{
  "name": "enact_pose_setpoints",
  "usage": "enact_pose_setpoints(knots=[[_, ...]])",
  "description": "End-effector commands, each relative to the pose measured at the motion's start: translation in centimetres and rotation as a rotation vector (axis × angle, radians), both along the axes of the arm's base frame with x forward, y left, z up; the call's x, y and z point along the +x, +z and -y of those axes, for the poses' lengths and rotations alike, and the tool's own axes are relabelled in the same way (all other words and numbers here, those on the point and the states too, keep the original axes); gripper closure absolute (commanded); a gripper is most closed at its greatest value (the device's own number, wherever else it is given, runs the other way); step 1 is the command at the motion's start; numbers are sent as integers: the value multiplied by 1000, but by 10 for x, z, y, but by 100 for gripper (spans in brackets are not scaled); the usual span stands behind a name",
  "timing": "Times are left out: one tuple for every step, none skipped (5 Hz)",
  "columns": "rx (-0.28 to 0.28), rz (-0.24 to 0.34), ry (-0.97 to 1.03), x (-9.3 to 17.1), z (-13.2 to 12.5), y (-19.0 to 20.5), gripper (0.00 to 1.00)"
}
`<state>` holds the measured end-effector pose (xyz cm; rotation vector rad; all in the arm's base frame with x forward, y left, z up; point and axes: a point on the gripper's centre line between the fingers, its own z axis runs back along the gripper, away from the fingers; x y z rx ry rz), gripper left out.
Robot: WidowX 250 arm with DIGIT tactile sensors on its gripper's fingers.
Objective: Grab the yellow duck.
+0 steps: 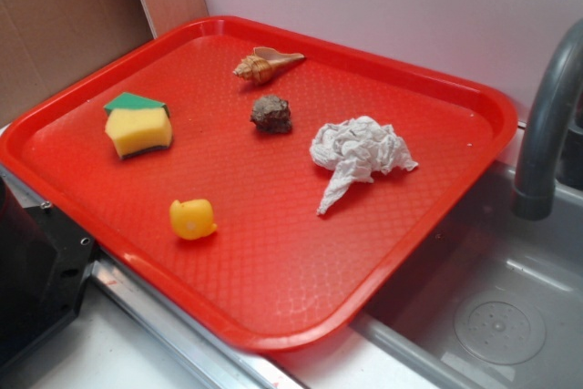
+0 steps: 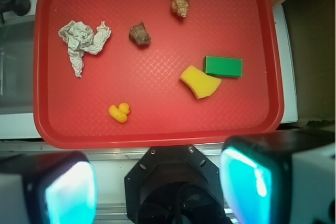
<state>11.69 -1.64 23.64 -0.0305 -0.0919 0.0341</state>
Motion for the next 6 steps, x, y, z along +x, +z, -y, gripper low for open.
enact_pose_setpoints(knots=[[0, 0, 0, 0, 0, 0, 0], [-59, 15, 79, 4, 13, -50, 0], [-28, 50, 121, 13, 21, -100, 0], [-22, 16, 61, 26, 32, -143, 0], [-2, -18, -21, 36, 42, -174, 0], [-9, -67, -107, 43, 54, -193, 0]])
